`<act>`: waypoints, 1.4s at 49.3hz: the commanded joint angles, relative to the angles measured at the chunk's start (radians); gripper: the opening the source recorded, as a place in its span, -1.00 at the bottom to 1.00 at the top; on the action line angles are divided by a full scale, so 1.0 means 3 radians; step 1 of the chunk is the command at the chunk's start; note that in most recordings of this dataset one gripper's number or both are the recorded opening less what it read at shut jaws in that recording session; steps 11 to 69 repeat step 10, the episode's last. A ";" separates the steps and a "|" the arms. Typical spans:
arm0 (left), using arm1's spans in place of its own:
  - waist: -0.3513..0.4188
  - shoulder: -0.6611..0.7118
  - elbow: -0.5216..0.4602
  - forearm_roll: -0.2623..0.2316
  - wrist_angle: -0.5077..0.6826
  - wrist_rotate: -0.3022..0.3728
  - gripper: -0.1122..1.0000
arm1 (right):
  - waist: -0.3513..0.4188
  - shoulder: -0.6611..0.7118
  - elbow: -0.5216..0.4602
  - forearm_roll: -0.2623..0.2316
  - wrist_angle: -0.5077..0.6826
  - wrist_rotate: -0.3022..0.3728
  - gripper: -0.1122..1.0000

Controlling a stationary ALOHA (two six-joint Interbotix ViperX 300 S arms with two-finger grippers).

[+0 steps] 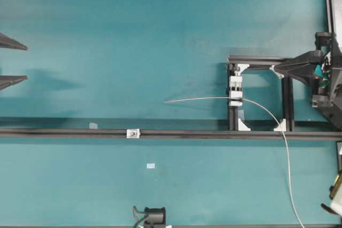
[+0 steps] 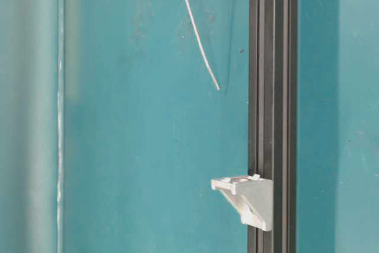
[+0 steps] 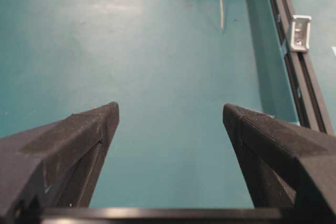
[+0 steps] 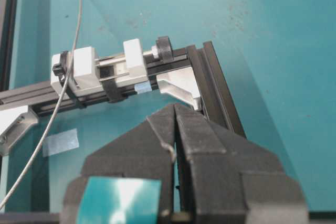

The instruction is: Insert the wire into the hole on the left side and pull it with the left arm.

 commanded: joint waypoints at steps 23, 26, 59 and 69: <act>0.0015 0.0026 -0.0041 0.0005 -0.0010 -0.0005 0.41 | -0.0005 0.0026 -0.0051 0.0000 -0.0010 0.0000 -0.79; 0.0015 0.0026 -0.0041 0.0005 -0.0010 -0.0005 0.41 | -0.0005 0.0026 -0.0051 0.0000 -0.0010 0.0000 -0.79; 0.0015 0.0026 -0.0041 0.0005 -0.0010 -0.0005 0.41 | -0.0005 0.0026 -0.0051 0.0000 -0.0010 0.0000 -0.79; 0.0015 0.0026 -0.0041 0.0005 -0.0010 -0.0005 0.41 | -0.0005 0.0026 -0.0051 0.0000 -0.0010 0.0000 -0.79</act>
